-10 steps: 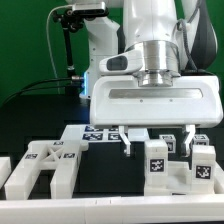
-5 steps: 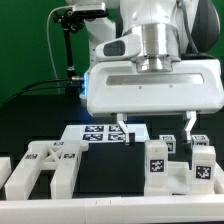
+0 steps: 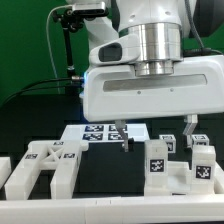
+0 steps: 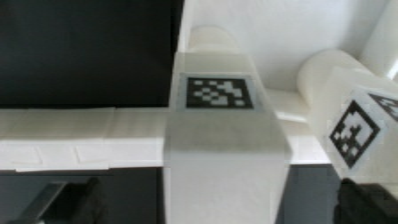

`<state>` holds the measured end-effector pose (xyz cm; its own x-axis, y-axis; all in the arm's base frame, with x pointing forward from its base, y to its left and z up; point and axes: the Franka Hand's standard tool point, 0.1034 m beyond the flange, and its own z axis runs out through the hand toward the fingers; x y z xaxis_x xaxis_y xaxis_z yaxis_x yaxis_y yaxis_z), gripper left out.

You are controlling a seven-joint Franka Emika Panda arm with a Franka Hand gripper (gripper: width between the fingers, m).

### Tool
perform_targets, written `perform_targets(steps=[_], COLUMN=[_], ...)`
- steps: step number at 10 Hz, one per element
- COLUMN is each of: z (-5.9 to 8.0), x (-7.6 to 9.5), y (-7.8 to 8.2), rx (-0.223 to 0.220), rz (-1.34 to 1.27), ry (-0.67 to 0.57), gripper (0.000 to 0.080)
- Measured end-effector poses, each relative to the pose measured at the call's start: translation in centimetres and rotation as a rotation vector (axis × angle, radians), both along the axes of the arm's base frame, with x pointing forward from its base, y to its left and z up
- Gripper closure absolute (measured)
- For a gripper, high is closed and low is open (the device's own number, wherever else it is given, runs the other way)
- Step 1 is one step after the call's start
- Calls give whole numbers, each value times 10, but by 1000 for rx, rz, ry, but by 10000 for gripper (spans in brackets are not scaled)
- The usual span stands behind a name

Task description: Assemble chair

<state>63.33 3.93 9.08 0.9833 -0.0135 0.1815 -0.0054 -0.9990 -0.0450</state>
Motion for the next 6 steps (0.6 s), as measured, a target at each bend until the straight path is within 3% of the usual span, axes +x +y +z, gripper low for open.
perform_targets(steps=[3, 5, 6], z=[-9, -12, -12], x=[-8, -8, -8], y=[8, 11, 10], rx=[33, 32, 32], rz=[-37, -58, -60], ry=[197, 187, 187], gripper=[150, 150, 272])
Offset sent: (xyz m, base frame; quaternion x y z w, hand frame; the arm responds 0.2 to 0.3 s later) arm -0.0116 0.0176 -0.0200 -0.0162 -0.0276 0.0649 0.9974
